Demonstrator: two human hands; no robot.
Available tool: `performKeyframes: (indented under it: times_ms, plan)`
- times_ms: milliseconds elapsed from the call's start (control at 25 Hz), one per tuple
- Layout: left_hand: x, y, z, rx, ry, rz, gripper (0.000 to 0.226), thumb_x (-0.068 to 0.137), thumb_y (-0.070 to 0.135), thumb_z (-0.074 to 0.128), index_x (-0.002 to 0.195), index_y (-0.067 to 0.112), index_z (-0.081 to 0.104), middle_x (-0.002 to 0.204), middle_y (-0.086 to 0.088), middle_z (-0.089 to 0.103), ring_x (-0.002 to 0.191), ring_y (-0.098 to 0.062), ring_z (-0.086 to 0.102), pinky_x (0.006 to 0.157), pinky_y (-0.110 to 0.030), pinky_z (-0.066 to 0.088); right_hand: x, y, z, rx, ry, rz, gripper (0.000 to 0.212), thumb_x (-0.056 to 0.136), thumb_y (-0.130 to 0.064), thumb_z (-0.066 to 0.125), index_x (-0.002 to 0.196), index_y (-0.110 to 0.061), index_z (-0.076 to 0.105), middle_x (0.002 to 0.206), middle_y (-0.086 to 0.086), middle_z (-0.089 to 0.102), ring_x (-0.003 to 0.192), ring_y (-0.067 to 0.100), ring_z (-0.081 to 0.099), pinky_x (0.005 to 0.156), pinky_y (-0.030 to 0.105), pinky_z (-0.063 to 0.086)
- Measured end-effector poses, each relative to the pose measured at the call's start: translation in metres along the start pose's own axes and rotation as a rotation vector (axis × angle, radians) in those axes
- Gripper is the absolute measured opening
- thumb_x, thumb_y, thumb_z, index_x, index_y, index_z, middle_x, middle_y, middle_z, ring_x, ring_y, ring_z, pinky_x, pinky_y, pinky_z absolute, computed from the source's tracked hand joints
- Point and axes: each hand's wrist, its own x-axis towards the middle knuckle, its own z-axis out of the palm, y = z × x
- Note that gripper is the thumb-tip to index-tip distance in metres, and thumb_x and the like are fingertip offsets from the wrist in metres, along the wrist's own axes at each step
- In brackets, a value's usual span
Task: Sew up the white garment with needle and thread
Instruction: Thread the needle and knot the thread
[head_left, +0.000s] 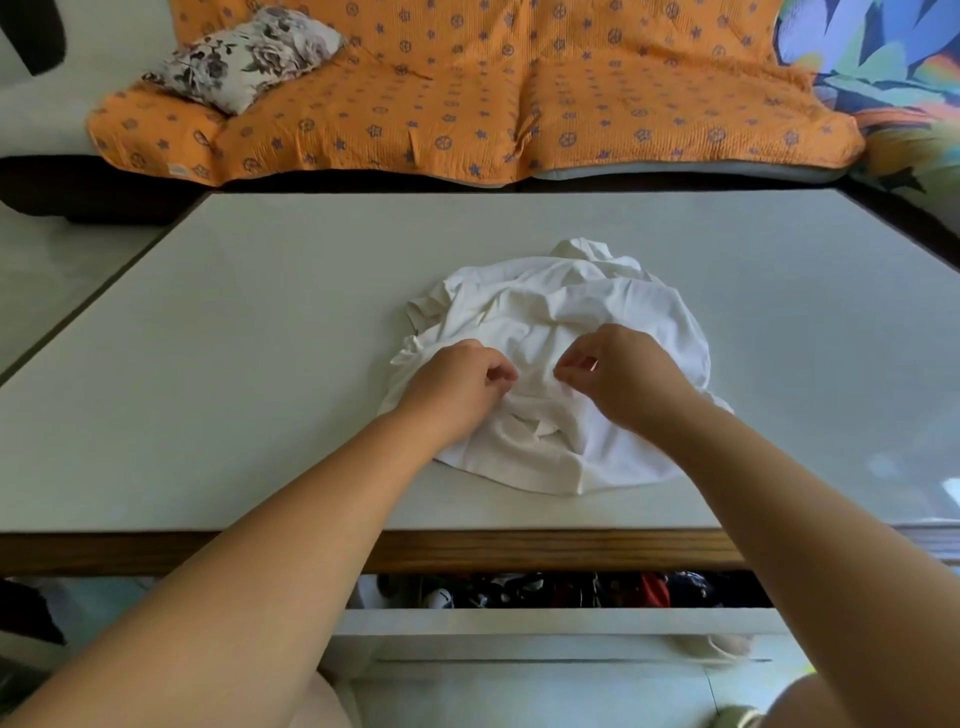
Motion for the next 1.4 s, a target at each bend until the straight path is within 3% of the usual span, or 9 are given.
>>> performKeyframes:
  times_ms: [160,320,520,760,880,1120,1240,1400]
  plan:
    - [0.011,0.006,0.007,0.101,-0.088,0.053,0.011,0.090,0.028,0.066,0.098,0.026,0.072,0.100,0.005,0.051,0.094,-0.015,0.056,0.085,-0.032,0.048,0.008,0.005,0.002,0.025,-0.008,-0.008,0.015,0.094,-0.024,0.061,0.098,-0.017,0.074,0.093,-0.007,0.064,0.089,0.011,0.059,0.077,0.023,0.045]
    - [0.013,0.010,0.007,0.156,-0.125,0.070,0.005,0.088,0.027,0.067,0.087,0.024,0.071,0.100,0.007,0.054,0.095,-0.016,0.059,0.084,-0.037,0.051,0.013,0.011,0.001,0.093,0.020,0.004,0.013,0.094,-0.026,0.061,0.095,-0.019,0.072,0.085,-0.010,0.062,0.081,0.009,0.058,0.062,0.012,0.040]
    - [0.009,0.012,-0.002,0.178,-0.117,0.108,0.009,0.093,0.028,0.060,0.085,0.025,0.064,0.103,0.007,0.056,0.093,-0.014,0.057,0.081,-0.035,0.048,0.013,0.017,-0.004,0.156,0.014,0.023,0.010,0.094,-0.026,0.062,0.089,-0.022,0.069,0.079,-0.013,0.064,0.075,0.005,0.058,0.060,0.010,0.039]
    - [-0.001,0.016,-0.023,0.206,-0.044,0.168,0.011,0.094,0.026,0.058,0.095,0.025,0.069,0.094,0.010,0.057,0.084,-0.008,0.046,0.069,-0.028,0.037,0.011,0.011,-0.002,0.186,0.042,-0.048,0.014,0.095,-0.031,0.062,0.098,-0.024,0.073,0.087,-0.017,0.057,0.074,-0.004,0.052,0.063,0.007,0.036]
    - [-0.004,0.015,-0.026,0.173,-0.045,0.180,0.010,0.094,0.026,0.059,0.093,0.026,0.069,0.092,0.010,0.058,0.081,-0.008,0.048,0.069,-0.027,0.038,0.008,0.004,-0.003,0.198,-0.011,-0.063,0.017,0.096,-0.032,0.060,0.103,-0.025,0.074,0.099,-0.012,0.063,0.077,0.000,0.052,0.067,0.007,0.036]
    - [-0.010,0.011,-0.030,-0.002,-0.023,0.150,0.006,0.090,0.025,0.064,0.087,0.029,0.068,0.089,0.013,0.059,0.074,0.000,0.053,0.073,-0.025,0.045,-0.003,-0.005,-0.006,0.275,-0.167,-0.085,0.019,0.098,-0.025,0.057,0.110,-0.025,0.072,0.100,-0.014,0.069,0.069,-0.007,0.057,0.064,0.002,0.041]
    - [-0.013,0.010,-0.034,-0.100,-0.027,0.101,0.008,0.091,0.025,0.065,0.085,0.029,0.068,0.087,0.018,0.060,0.074,0.000,0.053,0.069,-0.019,0.042,-0.004,-0.007,-0.008,0.360,-0.191,-0.080,0.022,0.100,-0.021,0.052,0.116,-0.025,0.068,0.101,-0.010,0.072,0.065,0.003,0.064,0.059,0.005,0.042]
    - [-0.015,0.009,-0.038,-0.172,-0.044,0.071,0.008,0.092,0.024,0.065,0.086,0.028,0.068,0.088,0.015,0.064,0.077,-0.002,0.054,0.070,-0.016,0.041,-0.007,-0.007,-0.014,0.512,-0.214,-0.016,0.035,0.101,-0.011,0.041,0.122,-0.027,0.063,0.105,-0.012,0.072,0.064,0.004,0.064,0.062,0.019,0.043]
